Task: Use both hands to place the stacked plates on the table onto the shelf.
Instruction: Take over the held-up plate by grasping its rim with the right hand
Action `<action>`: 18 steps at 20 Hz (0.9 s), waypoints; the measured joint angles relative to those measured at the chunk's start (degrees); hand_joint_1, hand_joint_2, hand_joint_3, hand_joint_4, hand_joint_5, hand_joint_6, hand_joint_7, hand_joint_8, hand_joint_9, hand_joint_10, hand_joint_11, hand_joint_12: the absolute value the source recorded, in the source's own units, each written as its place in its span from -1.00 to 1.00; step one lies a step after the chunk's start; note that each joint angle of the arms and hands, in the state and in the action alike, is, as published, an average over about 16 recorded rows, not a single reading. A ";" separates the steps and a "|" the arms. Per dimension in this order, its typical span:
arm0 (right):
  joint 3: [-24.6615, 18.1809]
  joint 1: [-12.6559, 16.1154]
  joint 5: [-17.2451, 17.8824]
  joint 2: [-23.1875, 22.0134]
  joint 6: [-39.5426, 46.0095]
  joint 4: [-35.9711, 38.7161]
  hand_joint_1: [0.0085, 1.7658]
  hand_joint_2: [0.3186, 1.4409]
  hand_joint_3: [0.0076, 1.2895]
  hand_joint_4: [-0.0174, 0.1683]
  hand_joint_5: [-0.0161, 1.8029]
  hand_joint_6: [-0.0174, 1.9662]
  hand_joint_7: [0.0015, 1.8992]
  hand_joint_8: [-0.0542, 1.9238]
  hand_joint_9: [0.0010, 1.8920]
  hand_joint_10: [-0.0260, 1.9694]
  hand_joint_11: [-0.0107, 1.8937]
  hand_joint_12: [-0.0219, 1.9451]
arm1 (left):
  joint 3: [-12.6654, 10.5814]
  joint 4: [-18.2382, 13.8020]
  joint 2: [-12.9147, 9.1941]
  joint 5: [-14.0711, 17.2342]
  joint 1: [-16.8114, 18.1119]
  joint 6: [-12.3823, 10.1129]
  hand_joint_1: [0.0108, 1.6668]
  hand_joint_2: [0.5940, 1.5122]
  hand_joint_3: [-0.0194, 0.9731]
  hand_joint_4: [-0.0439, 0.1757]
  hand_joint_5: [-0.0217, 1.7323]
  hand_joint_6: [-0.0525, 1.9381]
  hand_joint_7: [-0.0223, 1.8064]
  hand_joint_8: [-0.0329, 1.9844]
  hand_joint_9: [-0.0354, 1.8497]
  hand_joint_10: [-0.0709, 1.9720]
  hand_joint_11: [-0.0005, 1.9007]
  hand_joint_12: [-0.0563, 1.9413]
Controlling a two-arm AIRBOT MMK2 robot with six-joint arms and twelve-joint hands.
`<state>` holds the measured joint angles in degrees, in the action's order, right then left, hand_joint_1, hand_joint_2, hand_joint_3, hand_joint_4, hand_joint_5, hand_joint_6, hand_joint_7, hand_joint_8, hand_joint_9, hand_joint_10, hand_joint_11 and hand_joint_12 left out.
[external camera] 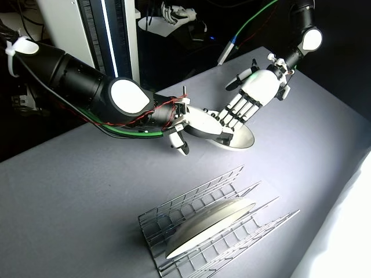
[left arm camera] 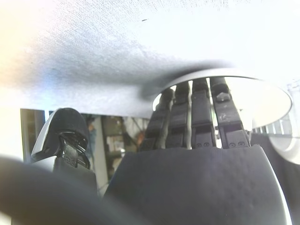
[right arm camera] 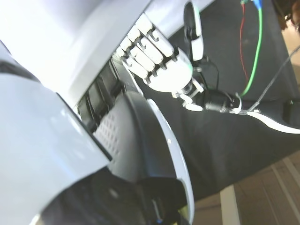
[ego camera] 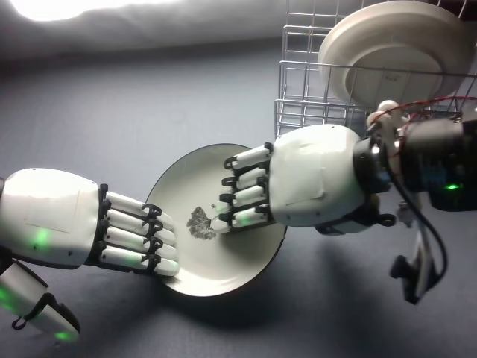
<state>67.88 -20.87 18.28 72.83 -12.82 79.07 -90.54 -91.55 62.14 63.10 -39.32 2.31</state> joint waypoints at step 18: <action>0.89 2.23 -2.51 3.65 -0.36 -1.25 0.48 0.29 -0.99 -0.79 -0.53 -0.96 -0.55 -0.94 -0.56 -0.94 -0.96 0.24 | -0.08 0.59 0.01 0.13 -0.90 0.26 -0.99 0.35 -0.94 -0.69 -0.91 -0.99 -0.87 -0.98 -0.86 -0.95 -0.98 -0.77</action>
<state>68.76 -18.64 15.77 76.48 -13.18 77.82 -90.62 -90.95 62.15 63.23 -40.23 2.57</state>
